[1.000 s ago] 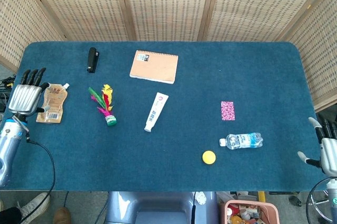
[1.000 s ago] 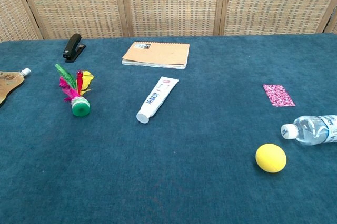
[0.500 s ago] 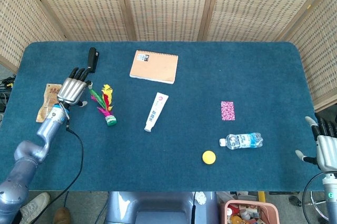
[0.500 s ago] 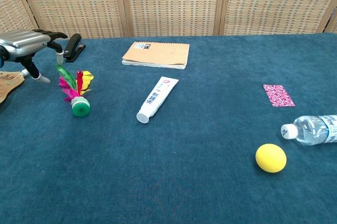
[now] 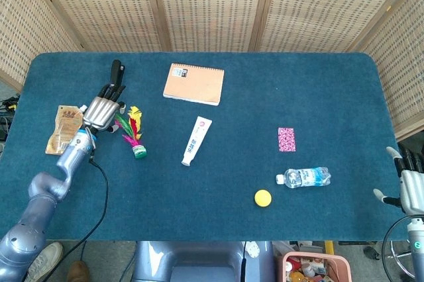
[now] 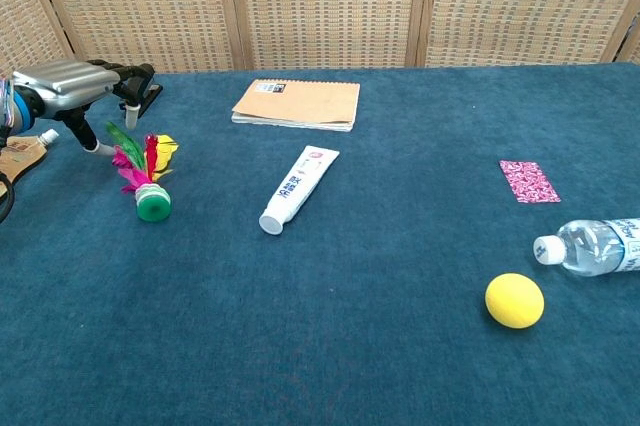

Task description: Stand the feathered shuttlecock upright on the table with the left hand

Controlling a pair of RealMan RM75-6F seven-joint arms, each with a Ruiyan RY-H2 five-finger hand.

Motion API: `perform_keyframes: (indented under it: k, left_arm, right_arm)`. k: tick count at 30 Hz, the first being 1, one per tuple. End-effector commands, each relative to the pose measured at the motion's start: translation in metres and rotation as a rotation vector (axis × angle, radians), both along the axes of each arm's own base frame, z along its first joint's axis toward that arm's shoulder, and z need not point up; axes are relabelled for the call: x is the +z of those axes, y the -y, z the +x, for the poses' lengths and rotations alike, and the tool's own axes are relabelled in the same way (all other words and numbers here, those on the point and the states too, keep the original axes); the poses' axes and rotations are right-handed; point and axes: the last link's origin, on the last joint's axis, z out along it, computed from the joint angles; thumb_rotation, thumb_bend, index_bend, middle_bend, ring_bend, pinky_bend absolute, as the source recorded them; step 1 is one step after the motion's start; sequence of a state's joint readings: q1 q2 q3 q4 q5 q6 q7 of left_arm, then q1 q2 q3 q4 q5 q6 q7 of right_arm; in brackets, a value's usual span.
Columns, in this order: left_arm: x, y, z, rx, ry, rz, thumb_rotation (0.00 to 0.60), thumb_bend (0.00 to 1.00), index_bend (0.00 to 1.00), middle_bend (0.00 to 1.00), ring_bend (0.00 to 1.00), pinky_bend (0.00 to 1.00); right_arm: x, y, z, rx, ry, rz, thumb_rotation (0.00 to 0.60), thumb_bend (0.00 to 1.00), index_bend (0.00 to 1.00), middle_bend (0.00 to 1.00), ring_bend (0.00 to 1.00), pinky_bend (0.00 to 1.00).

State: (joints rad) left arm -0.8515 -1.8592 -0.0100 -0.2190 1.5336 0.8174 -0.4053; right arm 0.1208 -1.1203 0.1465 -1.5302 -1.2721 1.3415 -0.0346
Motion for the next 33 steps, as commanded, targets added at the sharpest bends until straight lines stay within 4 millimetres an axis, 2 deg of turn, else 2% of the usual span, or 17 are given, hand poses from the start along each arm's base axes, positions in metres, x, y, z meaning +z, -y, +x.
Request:
perform_keyframes:
  k: [1, 12, 22, 26, 31, 33]
  left_arm:
    - [-0.002, -0.001, 0.002, -0.002, -0.005, -0.003, 0.6, 0.26, 0.5, 0.0, 0.0, 0.0]
    - [-0.003, -0.003, 0.004, -0.001, -0.017, -0.001, 0.6, 0.35, 0.53, 0.0, 0.0, 0.0]
    - [-0.001, -0.002, 0.002, 0.015, 0.012, -0.004, 0.6, 0.42, 0.7, 0.0, 0.0, 0.0]
    - [-0.001, -0.002, 0.001, 0.012, 0.011, -0.002, 0.6, 0.42, 0.72, 0.0, 0.0, 0.0]
    - [0.008, -0.003, 0.001, -0.008, 0.018, 0.023, 0.6, 0.42, 0.73, 0.0, 0.0, 0.0]
    - [0.019, -0.004, 0.003, -0.042, 0.021, 0.051, 0.6, 0.43, 0.73, 0.0, 0.0, 0.0]
  right_arm:
    - [0.0, 0.0, 0.001, 0.002, 0.001, -0.001, 0.6, 0.0, 0.0, 0.0, 0.0, 0.0]
    - [0.001, 0.0, 0.0, 0.002, 0.006, -0.002, 0.6, 0.0, 0.0, 0.0, 0.0, 0.0]
    - [0.001, 0.0, 0.0, 0.004, 0.01, 0.002, 0.6, 0.0, 0.0, 0.0, 0.0, 0.0]
    - [0.001, 0.0, 0.001, 0.004, 0.012, 0.004, 0.6, 0.0, 0.0, 0.0, 0.0, 0.0]
    - [0.001, -0.001, 0.001, 0.007, 0.016, 0.005, 0.6, 0.0, 0.0, 0.0, 0.0, 0.0]
    - [0.002, -0.001, 0.002, 0.01, 0.02, 0.004, 0.6, 0.0, 0.0, 0.0, 0.0, 0.0]
